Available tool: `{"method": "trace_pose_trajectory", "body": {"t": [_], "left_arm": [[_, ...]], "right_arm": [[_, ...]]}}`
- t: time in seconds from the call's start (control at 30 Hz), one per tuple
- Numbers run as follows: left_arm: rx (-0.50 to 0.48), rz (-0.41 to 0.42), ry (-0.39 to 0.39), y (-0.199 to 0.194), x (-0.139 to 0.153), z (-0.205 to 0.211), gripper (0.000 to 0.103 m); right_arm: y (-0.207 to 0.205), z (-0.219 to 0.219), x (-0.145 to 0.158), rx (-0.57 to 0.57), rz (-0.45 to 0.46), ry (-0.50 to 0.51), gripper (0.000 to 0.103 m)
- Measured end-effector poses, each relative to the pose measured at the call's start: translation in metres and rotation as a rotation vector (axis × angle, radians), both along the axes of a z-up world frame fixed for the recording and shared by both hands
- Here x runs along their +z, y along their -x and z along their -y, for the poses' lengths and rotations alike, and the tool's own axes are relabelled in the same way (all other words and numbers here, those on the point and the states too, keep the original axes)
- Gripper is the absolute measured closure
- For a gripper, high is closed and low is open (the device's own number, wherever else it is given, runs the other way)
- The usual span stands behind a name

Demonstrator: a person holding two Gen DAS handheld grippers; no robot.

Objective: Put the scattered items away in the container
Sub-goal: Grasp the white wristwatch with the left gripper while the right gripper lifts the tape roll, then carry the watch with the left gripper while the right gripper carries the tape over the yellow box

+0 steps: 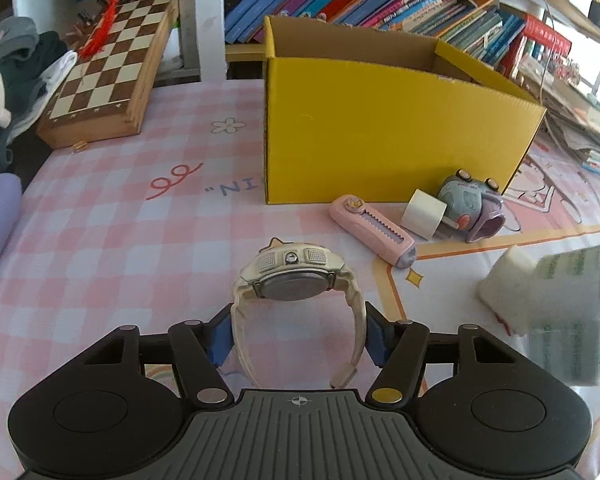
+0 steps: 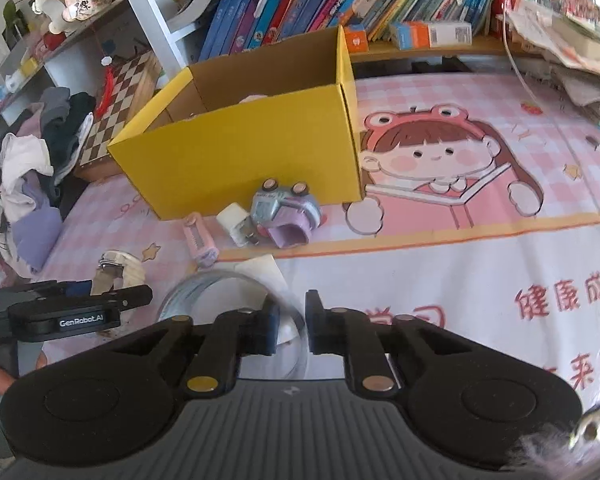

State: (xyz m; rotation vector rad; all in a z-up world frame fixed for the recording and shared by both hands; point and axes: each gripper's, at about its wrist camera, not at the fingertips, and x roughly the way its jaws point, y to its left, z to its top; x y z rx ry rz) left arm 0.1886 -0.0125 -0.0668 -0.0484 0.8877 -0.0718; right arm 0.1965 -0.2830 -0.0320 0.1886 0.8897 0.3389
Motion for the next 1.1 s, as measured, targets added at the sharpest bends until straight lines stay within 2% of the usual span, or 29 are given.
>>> {"method": "trace_pose_trajectory", "body": {"t": [0.17,0.67,1.1], "left_arm": [[-0.001,0.015,0.008,0.01,0.007,-0.005,0.041],[-0.044,0.083,0.036,0.036,0.03,-0.005,0.041],[-0.213,0.103,-0.01,0.05,0.053,0.01,0.041]], "right_arm": [[0.003,-0.003,0.001,-0.006,-0.006,0.0,0.096],[0.015,-0.009,0.02,0.009,0.012,-0.033,0.097],[0.014,-0.022,0.031,0.125,-0.006,0.05,0.097]]}}
